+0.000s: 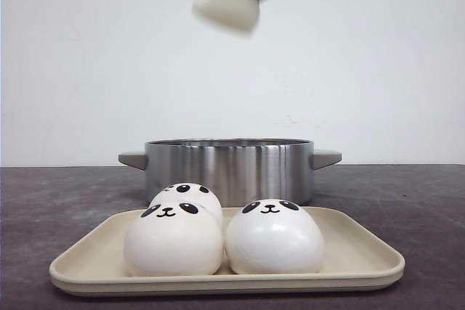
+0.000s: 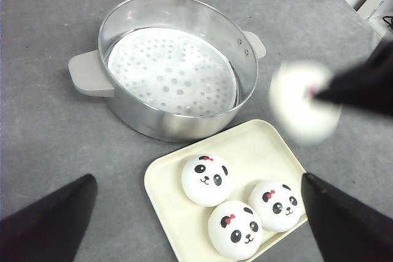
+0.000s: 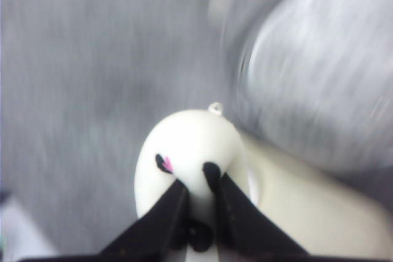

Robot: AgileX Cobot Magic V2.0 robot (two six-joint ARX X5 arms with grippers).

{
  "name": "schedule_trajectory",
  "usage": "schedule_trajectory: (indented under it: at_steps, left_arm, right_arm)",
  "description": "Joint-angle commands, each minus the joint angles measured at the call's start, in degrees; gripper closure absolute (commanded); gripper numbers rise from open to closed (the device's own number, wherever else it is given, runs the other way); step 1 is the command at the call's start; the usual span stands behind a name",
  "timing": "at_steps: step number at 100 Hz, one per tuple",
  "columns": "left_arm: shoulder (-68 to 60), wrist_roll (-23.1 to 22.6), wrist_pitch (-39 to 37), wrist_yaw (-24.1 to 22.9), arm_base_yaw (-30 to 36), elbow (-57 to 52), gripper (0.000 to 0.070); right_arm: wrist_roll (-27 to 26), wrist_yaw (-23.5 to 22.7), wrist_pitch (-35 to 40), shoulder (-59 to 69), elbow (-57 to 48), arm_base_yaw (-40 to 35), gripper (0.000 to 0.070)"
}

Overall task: Steam buns
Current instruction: 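Lift the bun with the right gripper and carry it over the pot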

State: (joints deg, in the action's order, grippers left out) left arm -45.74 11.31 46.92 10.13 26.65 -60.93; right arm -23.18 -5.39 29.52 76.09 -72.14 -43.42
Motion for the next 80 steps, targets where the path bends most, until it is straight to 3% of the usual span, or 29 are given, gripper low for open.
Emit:
schedule_trajectory:
  at_steps: [1,34,62,80]
  left_arm:
    - [-0.28,-0.72,-1.18,-0.26,0.33,-1.36,0.0022]
    - [-0.33,-0.72,-3.15,-0.26,0.33,-1.36,0.0022]
    - [-0.33,-0.72,-3.06,-0.26,0.33,-1.38,0.0022]
    - [-0.33,-0.72,-2.32,-0.24,0.33,-1.36,0.0022]
  right_arm:
    - [3.52,1.2,-0.24,2.51,-5.38,0.9,0.07]
    - [10.43,3.58,10.08,26.12,-30.08,8.63,0.07]
    - [10.43,8.46,8.72,38.93,-31.95,12.28,0.07]
    - [11.15,8.5,3.91,43.82,-31.95,13.7,0.07]
